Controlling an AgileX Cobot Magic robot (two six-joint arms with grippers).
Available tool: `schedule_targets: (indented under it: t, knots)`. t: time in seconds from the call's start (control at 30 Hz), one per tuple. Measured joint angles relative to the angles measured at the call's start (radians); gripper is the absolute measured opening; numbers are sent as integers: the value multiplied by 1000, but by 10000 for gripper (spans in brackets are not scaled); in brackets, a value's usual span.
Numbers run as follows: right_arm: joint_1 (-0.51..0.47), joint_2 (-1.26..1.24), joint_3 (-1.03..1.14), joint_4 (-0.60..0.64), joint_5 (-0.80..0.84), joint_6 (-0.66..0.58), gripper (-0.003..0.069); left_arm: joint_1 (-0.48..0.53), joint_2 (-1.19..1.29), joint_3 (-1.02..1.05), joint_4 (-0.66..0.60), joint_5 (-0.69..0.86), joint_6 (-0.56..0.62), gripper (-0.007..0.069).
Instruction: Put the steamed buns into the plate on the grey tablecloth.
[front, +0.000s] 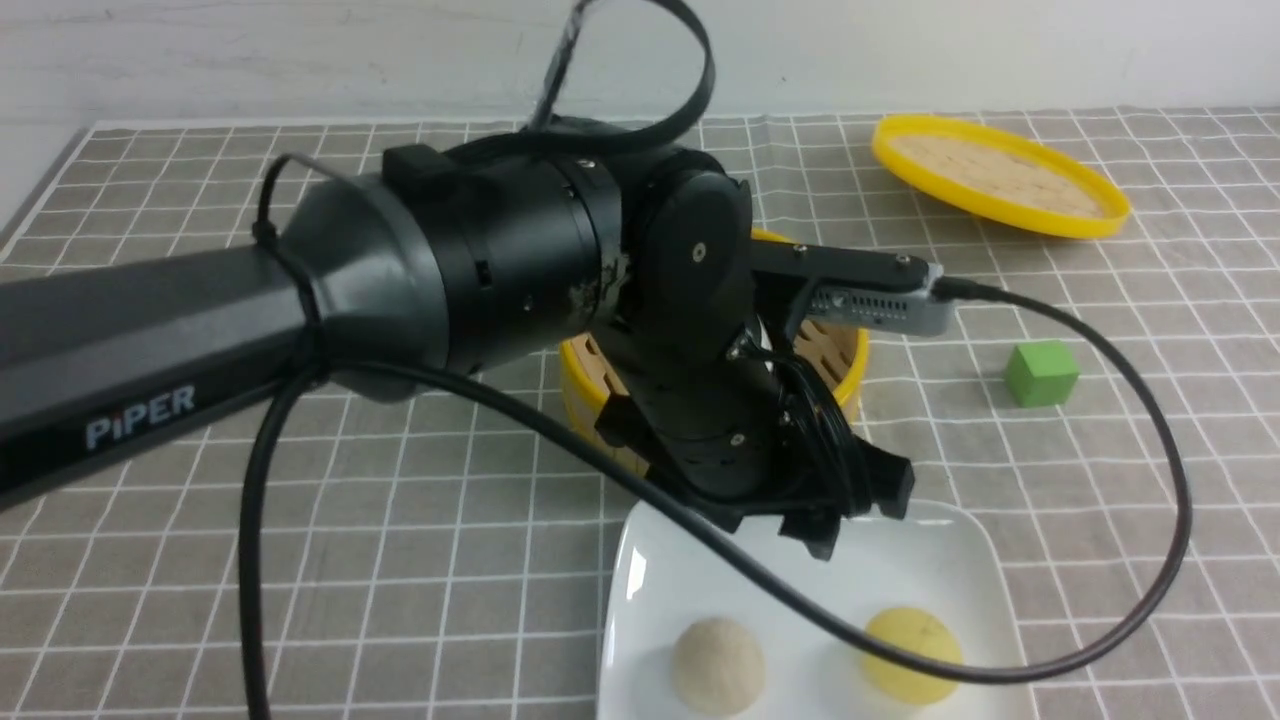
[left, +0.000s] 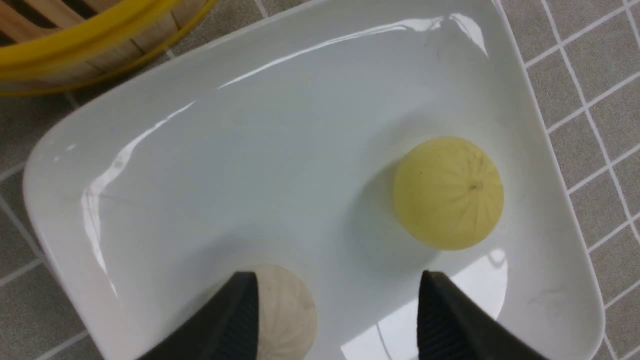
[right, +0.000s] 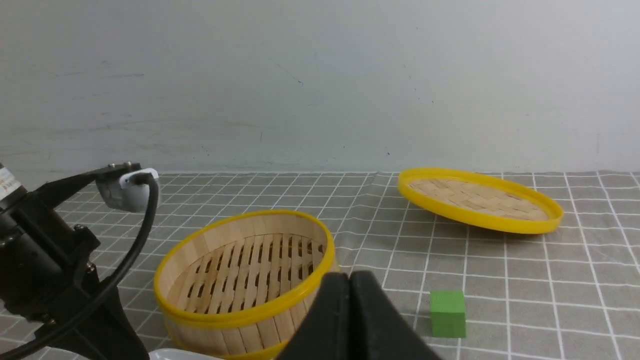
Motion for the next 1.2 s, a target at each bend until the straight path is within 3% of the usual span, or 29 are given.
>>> schedule_targets:
  t: [0.17,0.33,0.47,0.8,0.97,1.03,1.2]
  knots:
    - [0,0,2,157,0,-10,-10,0,0,0,18,-33,0,319]
    - [0,0,2,259,33,-139,-10,0,0,0,30,-35,0,207]
    - [0,0,3,280,34,-215,-10,0,0,0,32,-36,0,167]
    - [0,0,4,280,34,-220,-3,0,0,0,58,-36,0,159]
    - [0,0,4,280,34,-220,-1,0,-1,-2,98,-32,-14,93]
    - [0,0,4,280,34,-220,-1,0,-11,-28,143,-11,-64,20]
    - [0,0,4,279,34,-220,1,0,-62,-108,279,29,-175,2]
